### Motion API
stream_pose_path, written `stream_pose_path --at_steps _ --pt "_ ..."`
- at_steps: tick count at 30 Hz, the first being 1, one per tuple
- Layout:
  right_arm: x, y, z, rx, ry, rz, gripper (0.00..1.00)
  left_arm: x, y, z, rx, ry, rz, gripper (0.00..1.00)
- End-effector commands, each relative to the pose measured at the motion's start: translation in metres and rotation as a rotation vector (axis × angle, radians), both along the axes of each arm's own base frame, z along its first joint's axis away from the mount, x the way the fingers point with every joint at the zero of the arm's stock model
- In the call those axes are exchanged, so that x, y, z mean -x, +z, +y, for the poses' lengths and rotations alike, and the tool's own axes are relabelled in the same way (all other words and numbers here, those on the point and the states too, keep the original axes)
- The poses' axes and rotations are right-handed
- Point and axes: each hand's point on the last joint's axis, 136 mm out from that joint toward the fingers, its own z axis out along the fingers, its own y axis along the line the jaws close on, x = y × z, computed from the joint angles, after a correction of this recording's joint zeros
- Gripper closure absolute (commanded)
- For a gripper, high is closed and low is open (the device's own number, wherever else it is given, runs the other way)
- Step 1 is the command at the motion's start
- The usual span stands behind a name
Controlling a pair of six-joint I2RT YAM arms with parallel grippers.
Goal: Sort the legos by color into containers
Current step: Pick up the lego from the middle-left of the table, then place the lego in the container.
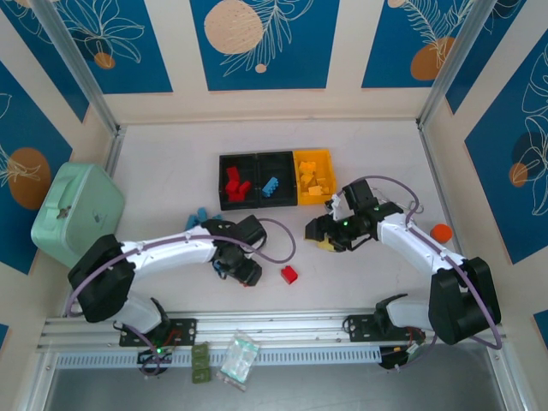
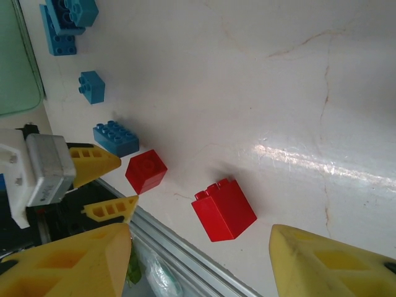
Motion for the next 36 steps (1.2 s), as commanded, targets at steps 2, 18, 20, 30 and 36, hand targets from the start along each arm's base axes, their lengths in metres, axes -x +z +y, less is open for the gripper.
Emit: stream_pose_path --at_steps 2,18,20,30,36 --pt "0.003 -0.005 0.001 -0.019 -0.007 0.020 0.39 -0.002 -0.013 0.002 -0.068 0.022 -0.023 0.47" --pt "0.003 -0.008 0.001 -0.026 -0.007 0.017 0.39 -0.029 0.018 -0.005 -0.058 0.047 -0.138 0.76" --pt "0.001 -0.008 0.002 -0.028 -0.009 0.015 0.39 -0.039 0.027 -0.006 -0.041 0.058 -0.161 0.76" --pt "-0.008 -0.008 0.007 -0.029 -0.022 0.005 0.39 -0.130 0.085 0.012 0.054 0.254 -0.319 0.76" --pt "-0.010 -0.013 0.019 -0.008 -0.004 0.013 0.39 -0.199 0.103 0.034 0.095 0.417 -0.361 0.75"
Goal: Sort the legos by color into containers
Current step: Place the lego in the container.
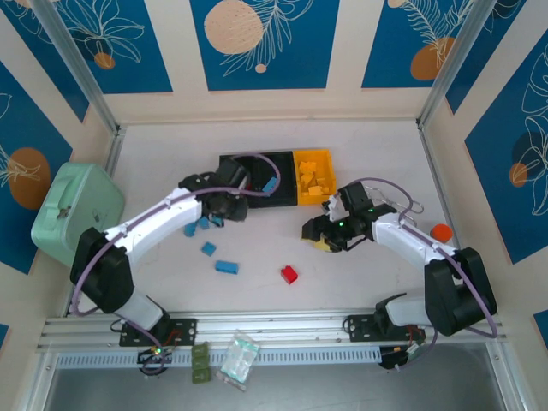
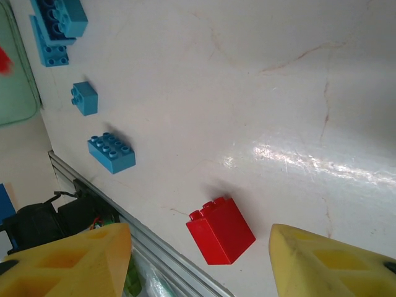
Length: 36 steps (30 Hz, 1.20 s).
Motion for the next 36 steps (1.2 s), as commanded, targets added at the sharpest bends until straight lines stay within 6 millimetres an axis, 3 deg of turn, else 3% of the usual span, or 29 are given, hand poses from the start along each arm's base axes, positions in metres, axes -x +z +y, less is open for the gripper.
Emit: stream_pose_path --at_steps 1,9,17,25,28,31,36 --pt "-0.006 0.006 0.010 -0.006 0.007 -0.013 0.39 -0.038 0.008 0.007 0.008 0.040 -0.028 0.75" --pt "-0.010 0.003 0.019 0.012 0.016 -0.013 0.39 -0.107 0.000 0.002 -0.003 0.086 -0.022 0.74" --pt "-0.010 0.005 0.017 0.023 0.006 -0.020 0.39 -0.149 -0.025 0.000 -0.052 0.132 -0.006 0.72" --pt "-0.009 0.006 0.013 0.028 -0.007 -0.026 0.39 -0.165 -0.041 0.002 -0.073 0.158 0.008 0.69" --pt "-0.010 0.007 0.014 0.025 -0.007 -0.031 0.39 -0.166 -0.042 0.001 -0.074 0.157 0.012 0.63" --pt "-0.010 0.007 0.014 0.027 -0.006 -0.032 0.39 -0.166 -0.038 0.000 -0.067 0.155 0.010 0.54" --pt "-0.012 0.010 0.013 0.029 -0.010 -0.041 0.39 -0.158 -0.017 0.000 -0.043 0.147 -0.005 0.53"
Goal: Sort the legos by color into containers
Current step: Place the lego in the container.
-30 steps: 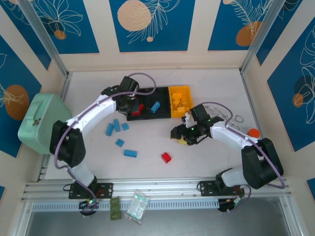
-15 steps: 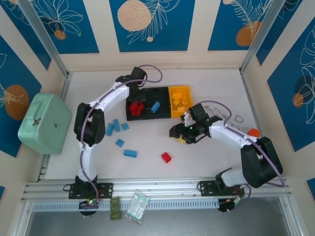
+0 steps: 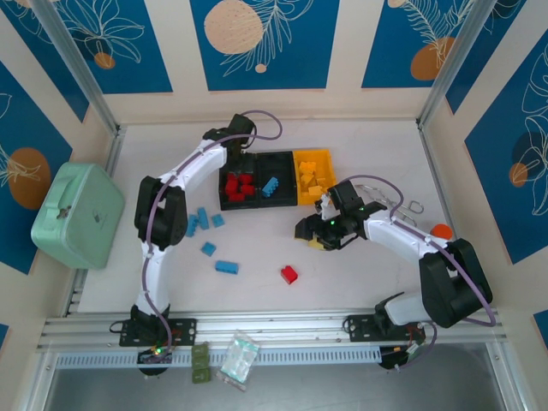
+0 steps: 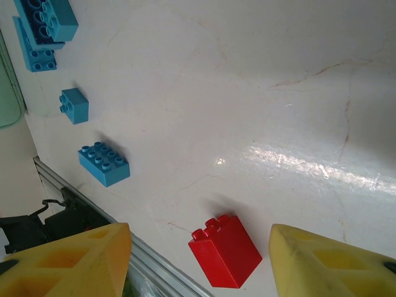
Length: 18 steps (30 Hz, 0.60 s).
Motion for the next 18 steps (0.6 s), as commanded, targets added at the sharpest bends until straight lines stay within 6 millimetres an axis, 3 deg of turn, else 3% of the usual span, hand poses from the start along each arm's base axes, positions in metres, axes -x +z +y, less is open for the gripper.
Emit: stream_pose_path --at_steps 1,9,18 --pt "-0.004 0.014 0.001 -0.012 -0.006 -0.028 0.39 0.008 0.028 0.004 0.025 -0.005 -0.016 0.53" --pt "-0.014 0.025 -0.009 -0.016 -0.019 -0.058 0.39 0.061 0.054 -0.015 0.127 -0.128 -0.030 0.50" --pt "-0.019 0.036 -0.030 -0.021 -0.069 -0.045 0.39 0.141 0.053 -0.052 0.183 -0.367 0.016 0.45"
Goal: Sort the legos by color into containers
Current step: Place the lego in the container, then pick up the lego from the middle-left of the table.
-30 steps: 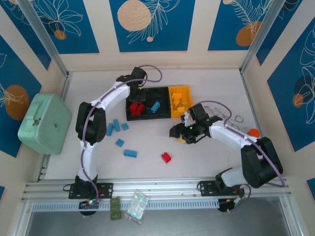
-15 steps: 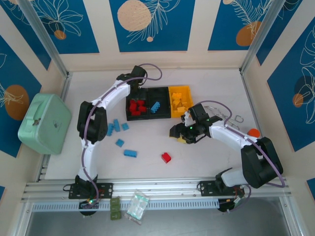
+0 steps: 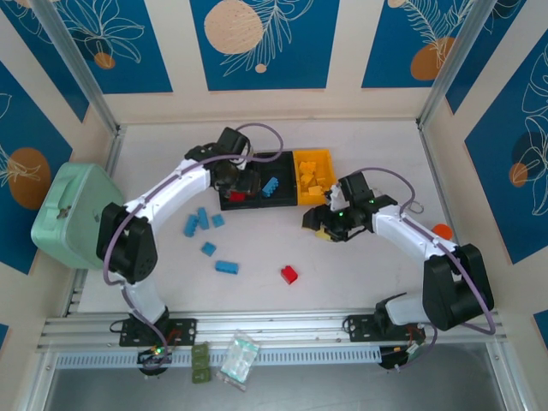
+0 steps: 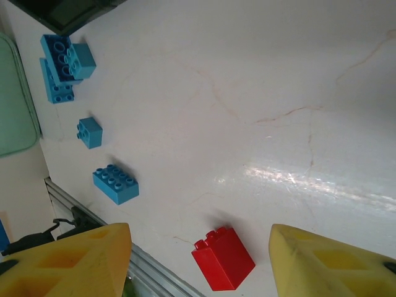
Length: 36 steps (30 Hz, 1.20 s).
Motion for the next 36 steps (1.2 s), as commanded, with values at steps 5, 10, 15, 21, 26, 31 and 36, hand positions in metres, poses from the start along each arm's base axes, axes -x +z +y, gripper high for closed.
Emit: stream_pose_path --at_steps 5,10,15,21,26,31,36 --pt "0.005 0.011 -0.029 -0.008 -0.073 0.051 0.39 0.077 -0.006 -0.044 0.034 -0.260 0.041 0.38" --pt "0.009 0.004 -0.050 -0.019 -0.169 0.103 0.39 0.126 -0.017 -0.068 0.074 -0.360 0.092 0.33" --pt "0.013 0.002 -0.062 -0.013 -0.214 0.111 0.39 0.168 -0.034 -0.079 0.062 -0.438 0.138 0.30" --pt "0.016 -0.004 -0.071 -0.029 -0.253 0.133 0.38 0.200 -0.060 -0.092 -0.005 -0.502 0.202 0.29" --pt "0.020 -0.009 -0.074 -0.039 -0.273 0.133 0.38 0.214 -0.079 -0.100 -0.099 -0.551 0.210 0.28" --pt "0.023 -0.012 -0.077 -0.046 -0.282 0.129 0.38 0.217 -0.096 -0.106 -0.163 -0.567 0.215 0.27" --pt "0.025 -0.014 -0.077 -0.056 -0.288 0.129 0.38 0.214 -0.108 -0.112 -0.219 -0.566 0.202 0.27"
